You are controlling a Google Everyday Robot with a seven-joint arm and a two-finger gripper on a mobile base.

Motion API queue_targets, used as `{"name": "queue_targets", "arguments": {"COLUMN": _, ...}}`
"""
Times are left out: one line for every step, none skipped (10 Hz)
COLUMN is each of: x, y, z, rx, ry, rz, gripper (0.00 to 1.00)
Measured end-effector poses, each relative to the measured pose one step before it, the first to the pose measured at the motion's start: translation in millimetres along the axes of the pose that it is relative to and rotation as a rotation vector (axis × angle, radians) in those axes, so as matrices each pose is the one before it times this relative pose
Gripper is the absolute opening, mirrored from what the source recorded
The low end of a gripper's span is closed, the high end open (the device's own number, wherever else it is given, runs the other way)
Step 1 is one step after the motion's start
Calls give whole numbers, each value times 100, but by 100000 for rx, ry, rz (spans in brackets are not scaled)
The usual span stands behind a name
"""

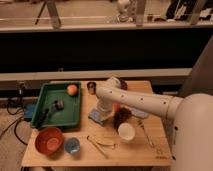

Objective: Wipe table surface with sponge

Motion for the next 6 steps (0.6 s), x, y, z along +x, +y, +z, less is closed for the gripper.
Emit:
{"name": "queue_targets", "arguments": {"x": -223, "y": -67, "z": -323, "rx": 123, "ry": 319, "rz": -554, "gripper": 75}}
{"name": "queue_targets", "arguments": {"x": -82, "y": 35, "z": -321, "rx": 142, "ry": 407, "rz": -262, "gripper": 80}}
{"name": "queue_targets", "arguments": {"x": -79, "y": -16, "z": -360, "rx": 378, "ry": 245, "rz": -193, "gripper": 80}}
{"name": "queue_targets", "arguments": {"x": -112, "y": 4, "z": -220, "rx": 170, "ry": 130, "rz": -308, "gripper": 80}}
{"name": "queue_targets", "arguments": {"x": -164, "y": -73, "z": -312, "rx": 376, "ry": 126, "rz": -434, "gripper": 80}}
{"name": "queue_targets", "arguments": {"x": -42, "y": -100, "z": -96, "rx": 97, "ry": -15, "rz": -267, "gripper": 80}}
